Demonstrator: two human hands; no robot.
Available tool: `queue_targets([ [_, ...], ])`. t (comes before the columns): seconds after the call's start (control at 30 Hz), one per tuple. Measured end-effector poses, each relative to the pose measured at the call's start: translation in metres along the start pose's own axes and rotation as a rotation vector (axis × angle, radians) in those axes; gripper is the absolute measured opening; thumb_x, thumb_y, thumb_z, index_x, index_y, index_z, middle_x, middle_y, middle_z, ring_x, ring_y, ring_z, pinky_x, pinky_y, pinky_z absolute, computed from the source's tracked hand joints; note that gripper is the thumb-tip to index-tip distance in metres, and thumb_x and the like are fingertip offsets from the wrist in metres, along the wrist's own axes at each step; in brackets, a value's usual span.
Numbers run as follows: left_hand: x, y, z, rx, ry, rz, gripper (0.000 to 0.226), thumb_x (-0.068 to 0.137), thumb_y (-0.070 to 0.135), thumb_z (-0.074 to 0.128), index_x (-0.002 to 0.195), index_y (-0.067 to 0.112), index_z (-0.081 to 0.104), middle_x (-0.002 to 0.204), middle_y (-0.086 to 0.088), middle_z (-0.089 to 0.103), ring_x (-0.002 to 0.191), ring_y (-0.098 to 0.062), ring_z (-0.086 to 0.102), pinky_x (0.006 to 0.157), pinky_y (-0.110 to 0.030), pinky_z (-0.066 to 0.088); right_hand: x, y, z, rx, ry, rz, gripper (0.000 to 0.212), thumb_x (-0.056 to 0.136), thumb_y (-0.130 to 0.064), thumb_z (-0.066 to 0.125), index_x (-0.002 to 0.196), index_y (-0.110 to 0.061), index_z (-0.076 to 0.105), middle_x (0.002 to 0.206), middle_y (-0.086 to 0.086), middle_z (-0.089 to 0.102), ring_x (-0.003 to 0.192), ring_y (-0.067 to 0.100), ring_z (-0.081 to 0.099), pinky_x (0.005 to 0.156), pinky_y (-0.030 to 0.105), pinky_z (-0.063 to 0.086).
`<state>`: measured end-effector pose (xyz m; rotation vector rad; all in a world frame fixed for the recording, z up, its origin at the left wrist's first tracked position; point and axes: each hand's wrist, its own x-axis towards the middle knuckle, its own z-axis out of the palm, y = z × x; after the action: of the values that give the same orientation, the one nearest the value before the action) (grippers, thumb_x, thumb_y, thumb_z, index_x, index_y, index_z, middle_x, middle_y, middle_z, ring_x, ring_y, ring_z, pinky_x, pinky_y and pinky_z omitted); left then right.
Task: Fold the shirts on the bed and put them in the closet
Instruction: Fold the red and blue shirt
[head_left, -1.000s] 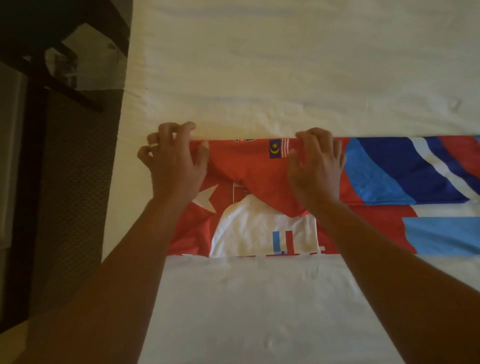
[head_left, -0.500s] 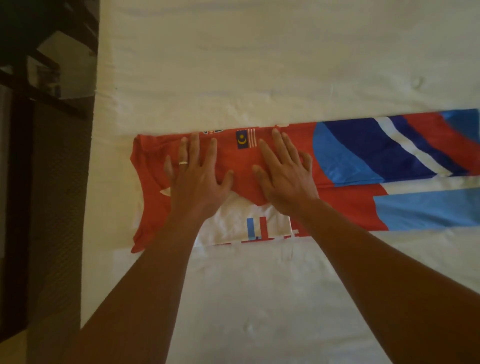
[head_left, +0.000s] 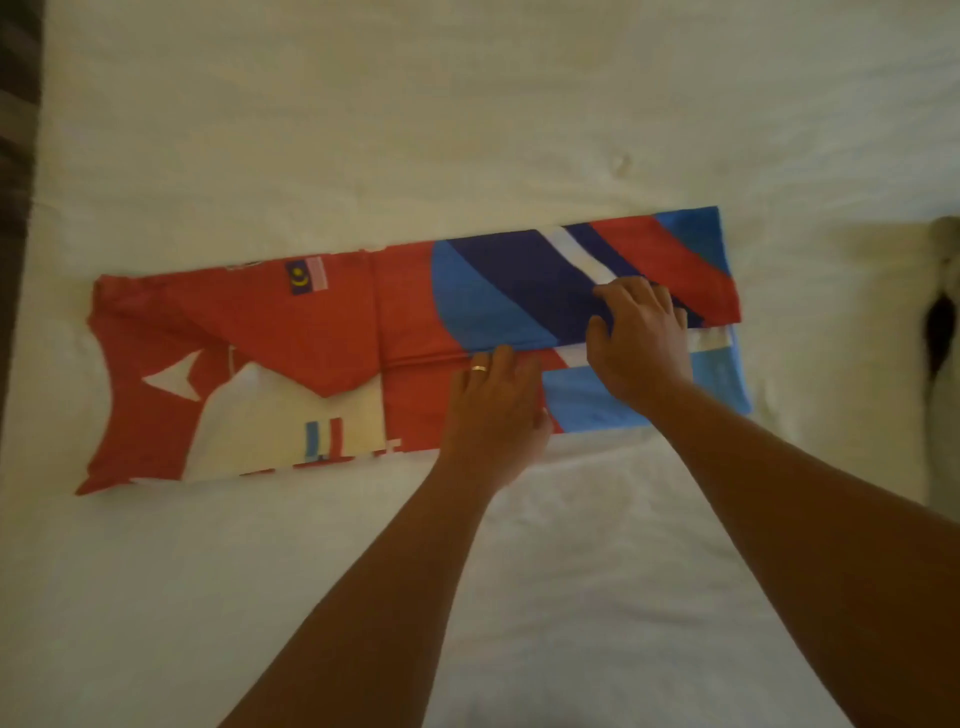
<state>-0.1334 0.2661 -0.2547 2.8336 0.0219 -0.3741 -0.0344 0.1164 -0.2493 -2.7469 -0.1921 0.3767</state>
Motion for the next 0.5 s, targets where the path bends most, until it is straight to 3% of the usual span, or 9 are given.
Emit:
queue_targets([
  [0.2,0.034,0.093,0.033,-0.082,-0.039,0.075,0.047,0.082,0.038,0.069,0.124,0.018,0.059,0.110,-0.006,0.059,0.097,-0.027,0.057,0.076,-0.040,0.049,0.040,0.070,-0.033,-0.075,0.059,-0.003,0.023,0.094,-0.012,0.047,0.113,-0.009,0.061,0.124,0.010,0.057,0.115,0.035,0.048,0.093,0.044,0.036],
  [0.37,0.055,0.146,0.051,-0.047,-0.017,0.156,0.049,0.076,0.048,0.070,0.115,0.019,0.061,0.111,-0.007,0.057,0.093,-0.027,0.056,0.073,-0.040,0.047,0.081,0.099,-0.048,0.008,0.081,0.004,0.037,0.098,-0.017,0.046,0.133,-0.012,0.057,0.141,0.007,0.048,0.127,0.031,0.043,0.099,0.042,0.037],
  [0.5,0.053,0.163,0.059,-0.009,0.022,0.150,0.046,0.074,0.043,0.073,0.111,0.017,0.061,0.108,-0.009,0.058,0.090,-0.029,0.057,0.070,-0.040,0.047,0.096,0.103,-0.050,0.092,0.024,-0.025,0.059,0.089,-0.006,0.044,0.146,-0.017,0.047,0.151,0.004,0.041,0.135,0.031,0.037,0.104,0.043,0.037],
])
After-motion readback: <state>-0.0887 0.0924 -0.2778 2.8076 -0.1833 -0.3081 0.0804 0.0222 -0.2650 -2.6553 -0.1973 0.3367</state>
